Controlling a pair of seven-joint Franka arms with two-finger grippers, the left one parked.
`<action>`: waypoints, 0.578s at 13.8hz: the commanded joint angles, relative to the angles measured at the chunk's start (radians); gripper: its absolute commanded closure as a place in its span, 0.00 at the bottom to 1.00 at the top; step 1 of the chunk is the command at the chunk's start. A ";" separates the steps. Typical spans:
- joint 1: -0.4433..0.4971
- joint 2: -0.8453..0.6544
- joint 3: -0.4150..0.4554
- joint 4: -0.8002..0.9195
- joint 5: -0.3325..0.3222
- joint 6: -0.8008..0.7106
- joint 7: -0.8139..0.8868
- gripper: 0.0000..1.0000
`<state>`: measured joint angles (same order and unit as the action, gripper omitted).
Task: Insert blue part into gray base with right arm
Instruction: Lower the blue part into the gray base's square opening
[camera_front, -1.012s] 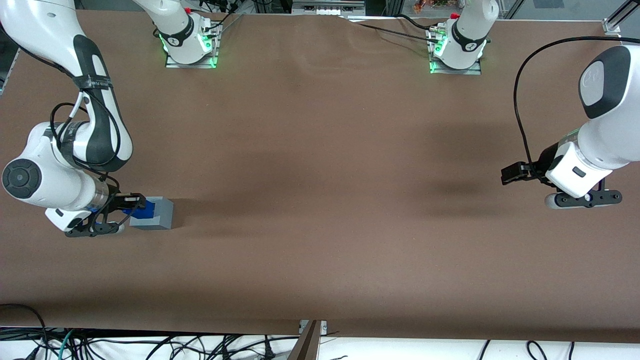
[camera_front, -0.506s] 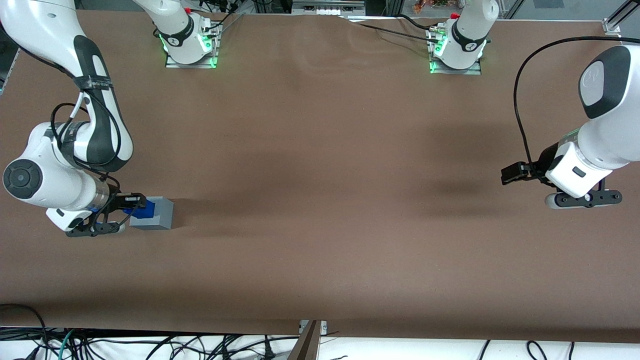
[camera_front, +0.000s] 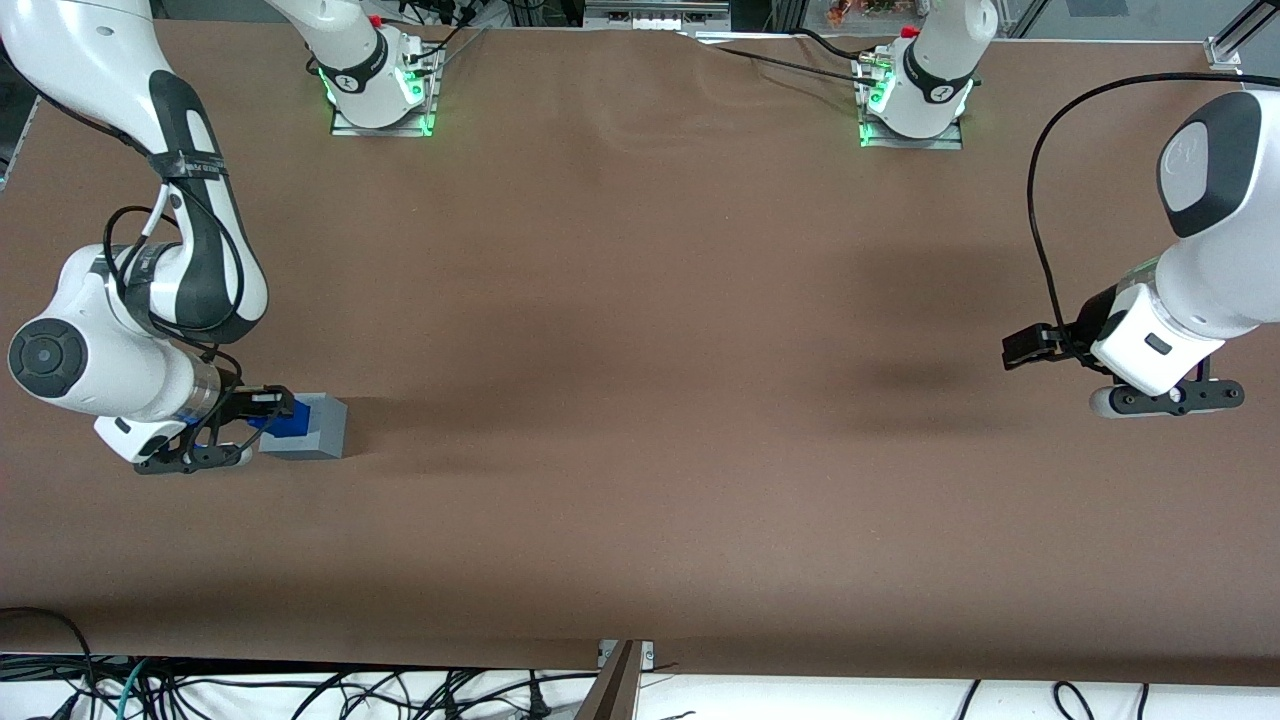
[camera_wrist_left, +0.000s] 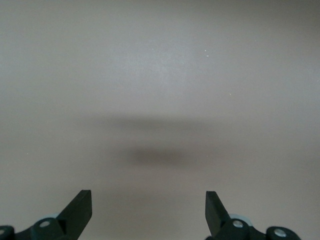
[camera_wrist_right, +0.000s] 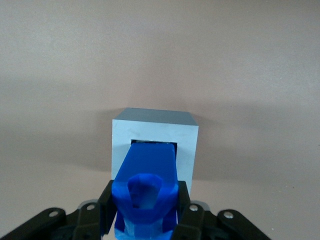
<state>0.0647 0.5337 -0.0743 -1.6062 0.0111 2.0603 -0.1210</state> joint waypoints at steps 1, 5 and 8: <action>-0.002 0.002 0.004 0.002 0.016 -0.002 -0.016 0.85; -0.005 0.006 0.004 0.002 0.016 0.001 -0.019 0.85; -0.006 0.008 0.004 0.002 0.016 0.001 -0.019 0.77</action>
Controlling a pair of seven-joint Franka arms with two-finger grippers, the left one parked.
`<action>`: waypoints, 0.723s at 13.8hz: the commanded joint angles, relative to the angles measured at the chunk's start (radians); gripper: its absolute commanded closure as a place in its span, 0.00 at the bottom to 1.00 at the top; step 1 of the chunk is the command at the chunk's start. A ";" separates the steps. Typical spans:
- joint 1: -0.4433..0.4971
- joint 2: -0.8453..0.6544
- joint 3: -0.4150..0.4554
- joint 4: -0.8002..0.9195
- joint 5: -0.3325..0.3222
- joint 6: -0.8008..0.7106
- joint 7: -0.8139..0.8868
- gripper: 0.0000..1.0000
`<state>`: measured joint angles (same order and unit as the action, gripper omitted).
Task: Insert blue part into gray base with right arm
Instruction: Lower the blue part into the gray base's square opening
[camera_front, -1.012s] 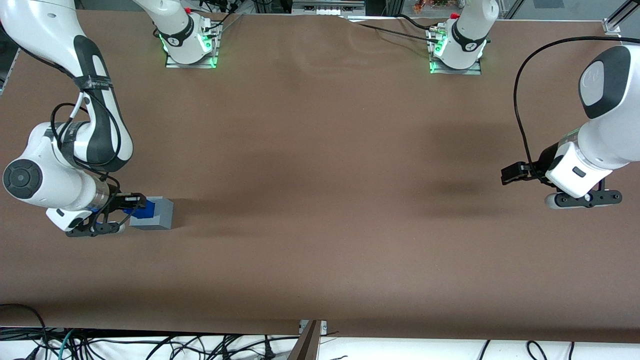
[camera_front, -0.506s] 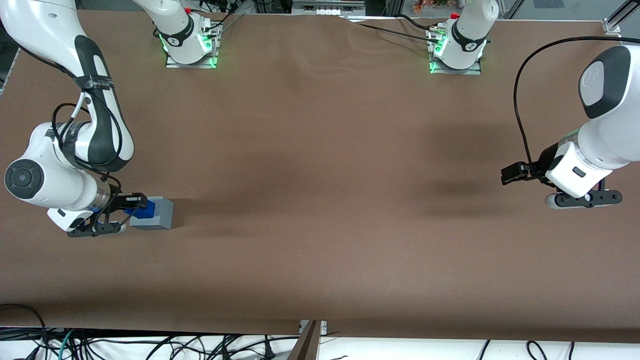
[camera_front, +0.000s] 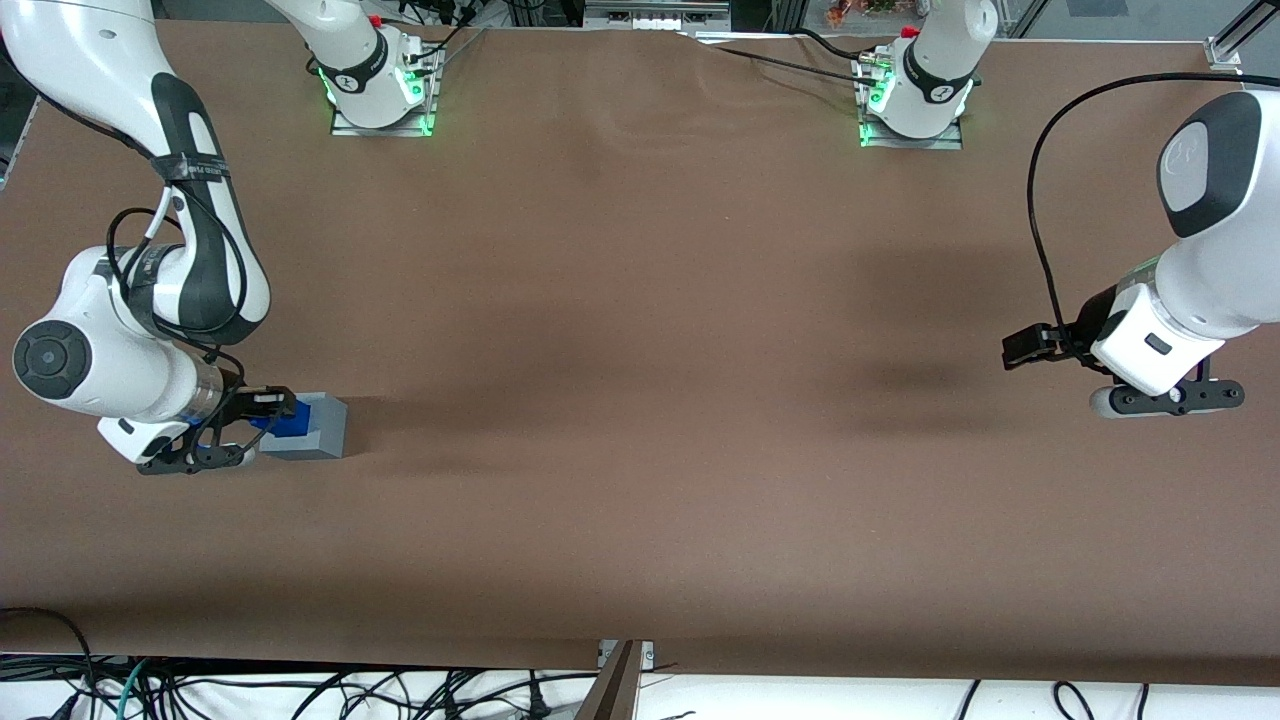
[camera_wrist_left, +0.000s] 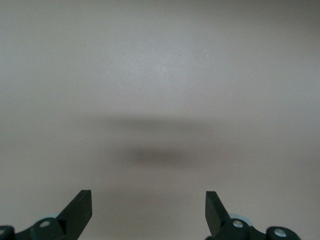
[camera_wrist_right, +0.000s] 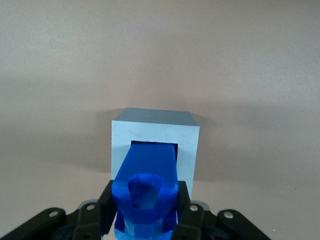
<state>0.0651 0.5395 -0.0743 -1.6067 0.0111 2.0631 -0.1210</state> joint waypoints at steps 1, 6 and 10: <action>-0.007 0.004 0.004 0.002 0.016 -0.001 -0.019 0.41; -0.004 -0.010 0.004 0.005 0.016 -0.012 -0.023 0.01; -0.004 -0.113 0.011 0.010 0.020 -0.142 -0.014 0.01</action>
<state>0.0656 0.5125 -0.0737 -1.5899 0.0117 2.0129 -0.1236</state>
